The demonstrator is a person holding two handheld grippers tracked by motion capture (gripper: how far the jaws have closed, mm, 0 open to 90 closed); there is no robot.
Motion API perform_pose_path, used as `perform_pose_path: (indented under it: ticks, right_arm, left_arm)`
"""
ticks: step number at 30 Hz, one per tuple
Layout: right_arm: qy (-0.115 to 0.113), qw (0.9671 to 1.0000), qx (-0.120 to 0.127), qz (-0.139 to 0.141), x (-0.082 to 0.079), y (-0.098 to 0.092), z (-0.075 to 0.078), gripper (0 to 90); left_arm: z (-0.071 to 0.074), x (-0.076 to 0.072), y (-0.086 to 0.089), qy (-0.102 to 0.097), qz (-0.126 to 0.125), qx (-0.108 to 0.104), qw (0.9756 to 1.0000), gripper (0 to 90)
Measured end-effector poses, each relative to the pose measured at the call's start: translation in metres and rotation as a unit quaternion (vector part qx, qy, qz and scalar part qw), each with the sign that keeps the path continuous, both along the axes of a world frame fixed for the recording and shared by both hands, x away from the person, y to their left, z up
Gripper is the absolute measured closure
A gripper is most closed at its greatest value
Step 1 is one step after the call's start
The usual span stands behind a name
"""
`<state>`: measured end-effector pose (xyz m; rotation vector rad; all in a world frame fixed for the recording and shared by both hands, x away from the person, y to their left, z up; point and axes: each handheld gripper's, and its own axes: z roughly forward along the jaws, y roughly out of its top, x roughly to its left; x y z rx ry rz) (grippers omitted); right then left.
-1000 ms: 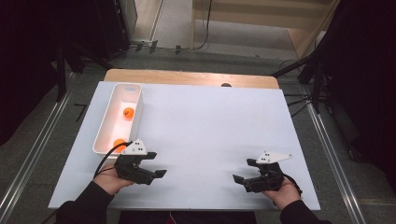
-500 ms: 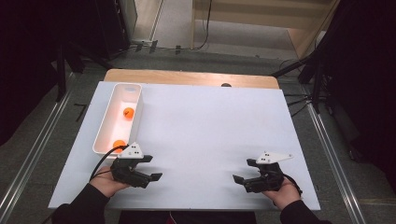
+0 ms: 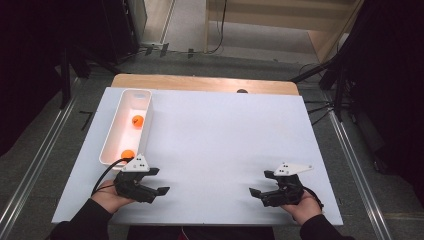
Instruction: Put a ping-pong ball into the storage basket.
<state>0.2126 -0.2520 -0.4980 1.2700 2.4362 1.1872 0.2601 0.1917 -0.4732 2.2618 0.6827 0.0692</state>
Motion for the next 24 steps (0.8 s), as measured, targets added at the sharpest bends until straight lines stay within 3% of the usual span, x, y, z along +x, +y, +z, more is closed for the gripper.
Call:
perform_pose_path:
  ticks: [24]
  right_arm:
    - [0.003,1.0,-0.006,0.006,-0.0003,0.0011,-0.0007,11.3]
  left_arm:
    - [-0.0002,-0.0006,-0.0006,0.0,-0.004,0.002,1.0,23.8]
